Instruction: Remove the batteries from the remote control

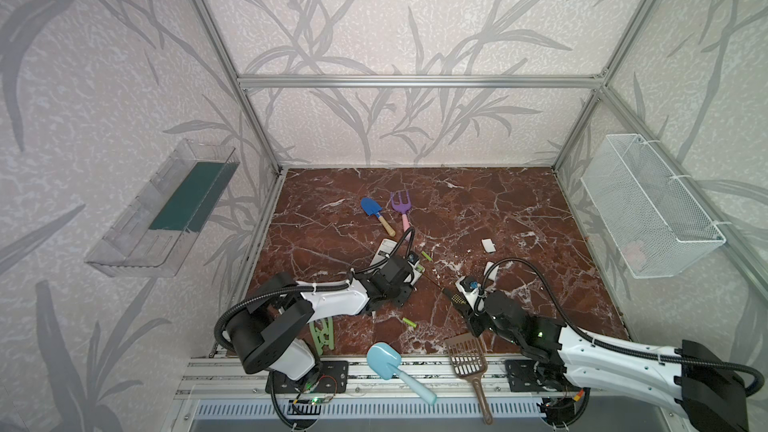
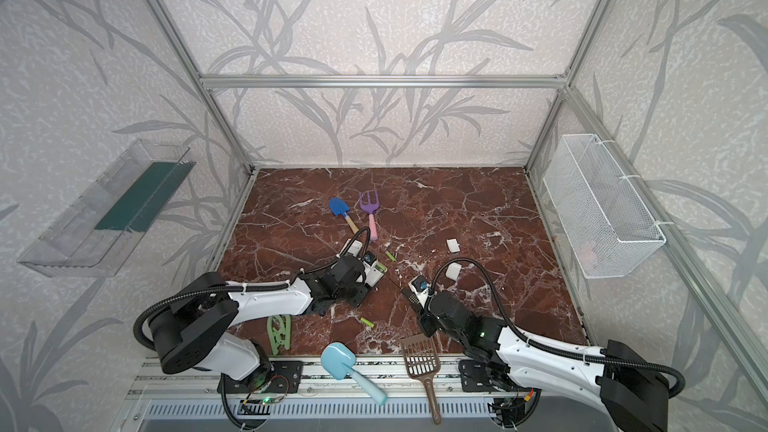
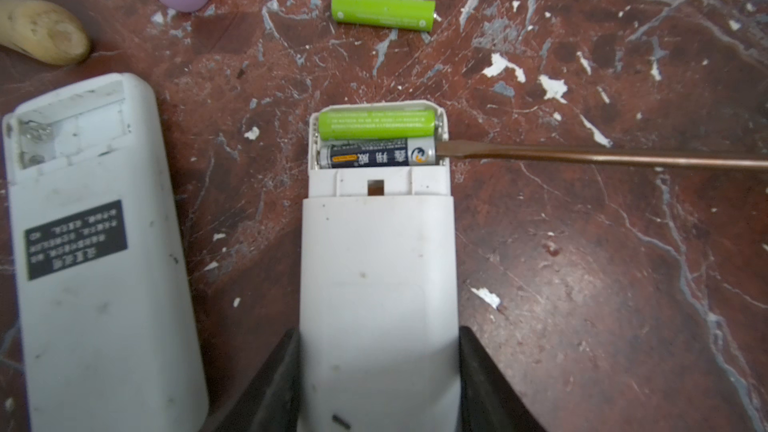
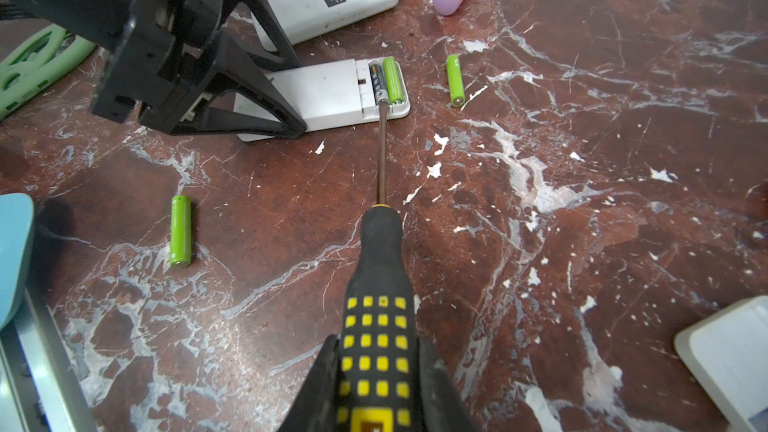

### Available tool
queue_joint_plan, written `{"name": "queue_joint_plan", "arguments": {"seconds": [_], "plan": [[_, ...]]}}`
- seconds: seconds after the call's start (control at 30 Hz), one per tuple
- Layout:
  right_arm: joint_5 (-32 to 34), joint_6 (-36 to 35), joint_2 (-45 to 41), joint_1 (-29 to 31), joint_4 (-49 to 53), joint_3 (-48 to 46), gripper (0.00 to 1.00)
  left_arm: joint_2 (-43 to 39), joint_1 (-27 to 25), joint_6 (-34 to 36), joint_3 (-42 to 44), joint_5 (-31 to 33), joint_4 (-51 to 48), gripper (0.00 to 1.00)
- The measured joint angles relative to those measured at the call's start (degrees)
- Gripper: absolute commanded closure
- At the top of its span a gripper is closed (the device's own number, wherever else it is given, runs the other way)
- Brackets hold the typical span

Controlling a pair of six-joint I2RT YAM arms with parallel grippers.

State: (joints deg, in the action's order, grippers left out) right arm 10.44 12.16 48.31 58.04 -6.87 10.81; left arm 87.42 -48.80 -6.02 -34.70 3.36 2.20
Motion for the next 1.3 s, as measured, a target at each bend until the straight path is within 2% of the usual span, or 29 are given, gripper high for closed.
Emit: {"name": "queue_joint_plan", "arguments": {"seconds": [0.83,1.3], "plan": [[-0.2,1.5,3.4,0.0,-11.5,-6.5,1.00,0.0,0.2,0.0,0.0,-0.6,0.1,0.70],[-0.4,1.6,10.5,0.0,-19.7,-8.6,1.00,0.0,0.2,0.0,0.0,-0.8,0.2,0.70]]}}
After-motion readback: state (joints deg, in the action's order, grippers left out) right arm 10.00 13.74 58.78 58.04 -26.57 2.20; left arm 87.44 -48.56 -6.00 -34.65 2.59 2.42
